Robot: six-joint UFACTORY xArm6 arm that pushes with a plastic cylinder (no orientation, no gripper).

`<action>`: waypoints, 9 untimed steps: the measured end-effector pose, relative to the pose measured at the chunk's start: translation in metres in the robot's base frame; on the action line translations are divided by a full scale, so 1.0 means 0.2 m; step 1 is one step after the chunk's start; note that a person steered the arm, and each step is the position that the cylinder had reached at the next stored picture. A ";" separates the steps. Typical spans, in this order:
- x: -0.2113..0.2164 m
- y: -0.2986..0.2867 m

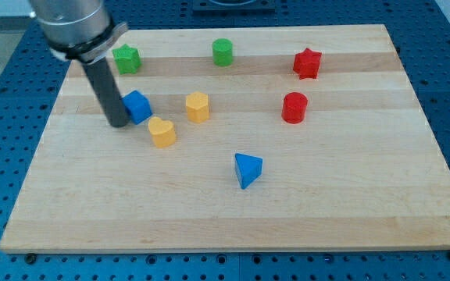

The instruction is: Push the blue cube towards the green star

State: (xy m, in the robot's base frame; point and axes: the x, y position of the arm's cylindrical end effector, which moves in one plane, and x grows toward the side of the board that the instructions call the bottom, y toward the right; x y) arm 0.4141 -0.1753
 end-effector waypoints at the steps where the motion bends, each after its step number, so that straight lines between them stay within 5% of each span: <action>1: -0.15 0.11; 4: -0.03 0.23; 6: -0.33 0.23; 9: -0.47 0.21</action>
State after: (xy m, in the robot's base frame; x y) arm 0.3202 -0.1325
